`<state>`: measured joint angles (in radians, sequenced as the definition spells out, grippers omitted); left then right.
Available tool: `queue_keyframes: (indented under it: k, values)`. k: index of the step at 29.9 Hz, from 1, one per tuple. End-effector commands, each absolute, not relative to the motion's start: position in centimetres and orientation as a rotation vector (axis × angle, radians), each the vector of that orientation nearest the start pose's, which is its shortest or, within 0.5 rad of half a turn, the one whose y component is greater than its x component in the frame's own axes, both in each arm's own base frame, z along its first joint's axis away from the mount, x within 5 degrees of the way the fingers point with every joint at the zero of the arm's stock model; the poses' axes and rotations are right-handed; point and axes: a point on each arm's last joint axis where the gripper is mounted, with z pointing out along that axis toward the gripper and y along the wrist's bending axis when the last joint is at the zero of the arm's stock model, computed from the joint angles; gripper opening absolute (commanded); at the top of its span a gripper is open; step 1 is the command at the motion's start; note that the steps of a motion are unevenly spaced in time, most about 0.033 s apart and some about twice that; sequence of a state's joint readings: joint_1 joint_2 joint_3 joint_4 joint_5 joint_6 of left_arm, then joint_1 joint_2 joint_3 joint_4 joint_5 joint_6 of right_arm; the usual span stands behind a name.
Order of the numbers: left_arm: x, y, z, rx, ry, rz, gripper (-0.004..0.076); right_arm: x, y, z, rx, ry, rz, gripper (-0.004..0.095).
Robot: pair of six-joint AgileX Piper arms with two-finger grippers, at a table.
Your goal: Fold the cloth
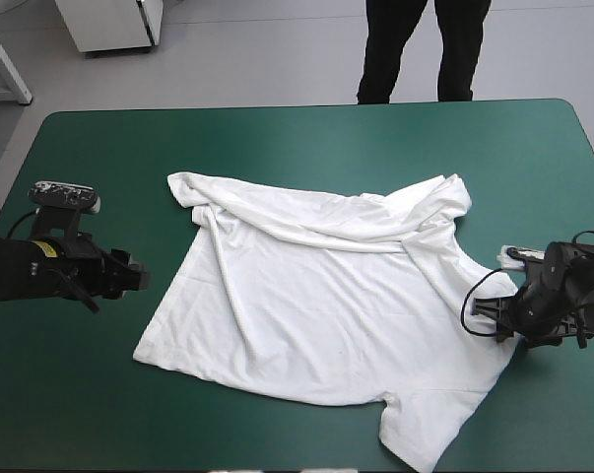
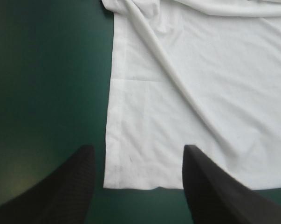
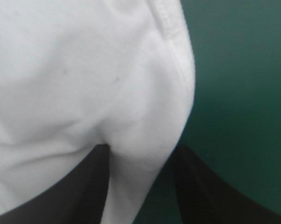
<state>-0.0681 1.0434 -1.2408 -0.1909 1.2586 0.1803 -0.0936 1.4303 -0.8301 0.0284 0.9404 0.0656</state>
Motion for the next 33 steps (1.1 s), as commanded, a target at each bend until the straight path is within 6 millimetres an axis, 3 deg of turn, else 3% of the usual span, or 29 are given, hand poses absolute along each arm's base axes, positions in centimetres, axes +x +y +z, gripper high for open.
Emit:
queue_keyframes:
  k: [1,6,8,10,11,17,24,29,33]
  values:
    - [16.9,-3.1,41.3,0.306,2.485,-0.246,0.0407,24.4,-2.1,21.6,0.278,2.981,0.060,0.0334]
    - [16.9,-3.1,41.3,0.306,2.487,-0.246,0.0407,24.9,-2.1,20.3,0.288,3.031,0.067,0.0282]
    - [16.9,-3.1,41.2,0.307,2.489,-0.246,0.0407,24.9,-2.2,20.3,0.283,3.034,0.060,0.0189]
    - [16.9,-3.1,41.3,0.307,2.488,-0.253,0.0407,24.9,-2.4,20.4,0.307,3.029,0.021,0.0006]
    - [16.9,-3.2,41.3,0.307,2.488,-0.256,0.0407,24.8,-2.6,20.5,0.329,3.015,-0.015,-0.0013]
    - [16.8,-3.4,41.3,0.307,2.484,-0.291,0.0407,24.6,-4.7,20.9,0.391,2.975,-0.231,-0.0017]
    - [16.8,-3.4,41.3,0.307,2.484,-0.291,0.0407,25.5,-10.0,23.7,0.645,2.810,-0.285,-0.0017]
    - [17.0,-3.4,41.5,0.299,2.458,-0.288,0.0407,28.2,-13.3,26.3,0.710,2.678,-0.311,-0.0017]
    - [17.1,-3.3,41.5,0.298,2.454,-0.279,0.0407,32.0,-15.4,27.4,0.710,2.620,-0.335,-0.0017]
